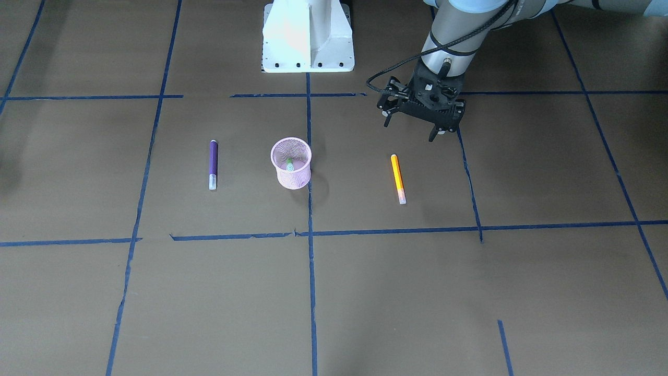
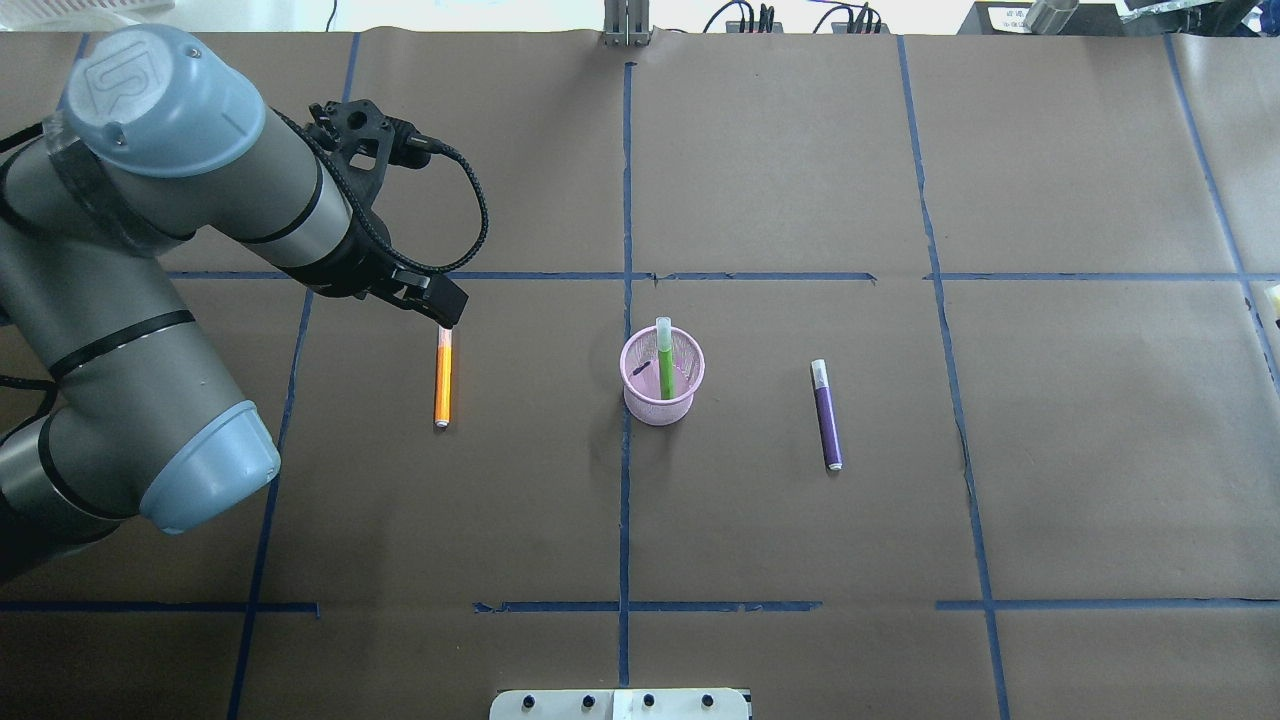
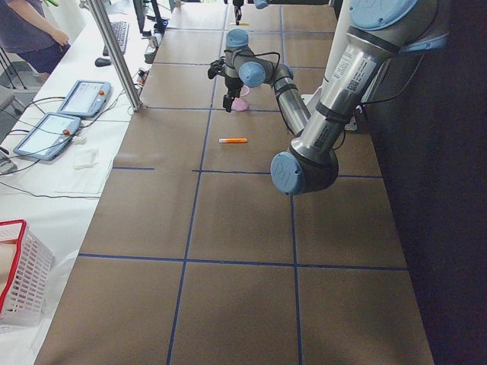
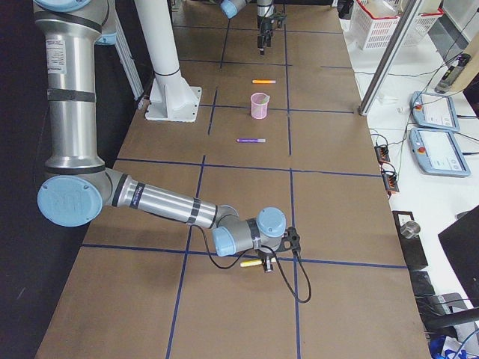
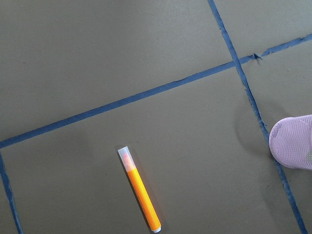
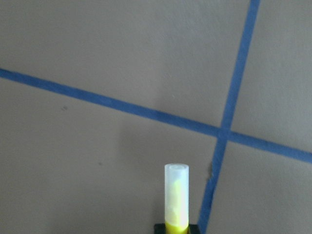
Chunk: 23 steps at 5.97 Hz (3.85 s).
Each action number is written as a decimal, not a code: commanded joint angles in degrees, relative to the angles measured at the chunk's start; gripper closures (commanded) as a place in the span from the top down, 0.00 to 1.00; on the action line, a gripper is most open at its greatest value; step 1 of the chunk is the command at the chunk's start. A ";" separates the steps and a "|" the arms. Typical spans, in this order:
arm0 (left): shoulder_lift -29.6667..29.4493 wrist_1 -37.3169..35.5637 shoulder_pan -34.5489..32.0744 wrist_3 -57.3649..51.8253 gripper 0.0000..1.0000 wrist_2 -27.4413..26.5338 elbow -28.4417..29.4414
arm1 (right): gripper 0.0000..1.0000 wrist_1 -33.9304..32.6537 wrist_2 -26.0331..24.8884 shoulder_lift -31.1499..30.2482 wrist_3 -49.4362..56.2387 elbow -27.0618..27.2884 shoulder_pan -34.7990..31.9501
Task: Collect pens into pen holder
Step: 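Carry the yellow highlighter with the right gripper into the pink cup and release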
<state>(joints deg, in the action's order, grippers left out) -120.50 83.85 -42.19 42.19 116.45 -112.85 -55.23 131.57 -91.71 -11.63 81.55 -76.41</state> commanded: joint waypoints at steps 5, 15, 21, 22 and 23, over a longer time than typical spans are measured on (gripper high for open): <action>-0.09 0.52 0.61 2.01 1.00 0.01 0.79 | 0.01 0.65 -18.11 7.92 -43.49 31.02 11.92; -0.18 0.53 0.96 2.37 1.00 0.18 0.97 | 0.00 -17.54 -79.18 31.15 -71.60 23.49 59.62; -0.18 0.53 0.97 3.42 1.00 0.18 0.97 | 0.99 -17.71 -72.41 32.02 -71.51 24.07 59.74; -0.18 0.53 0.96 3.52 1.00 0.18 0.97 | 0.99 -21.55 -64.94 32.12 -71.42 25.31 56.58; 0.00 0.44 1.05 4.39 1.00 0.10 1.14 | 0.99 -30.37 -54.85 32.99 -70.73 27.67 52.29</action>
<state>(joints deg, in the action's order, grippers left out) -120.62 84.35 -41.19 45.89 116.61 -111.83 -78.56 67.44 -59.39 -82.87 107.17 -20.25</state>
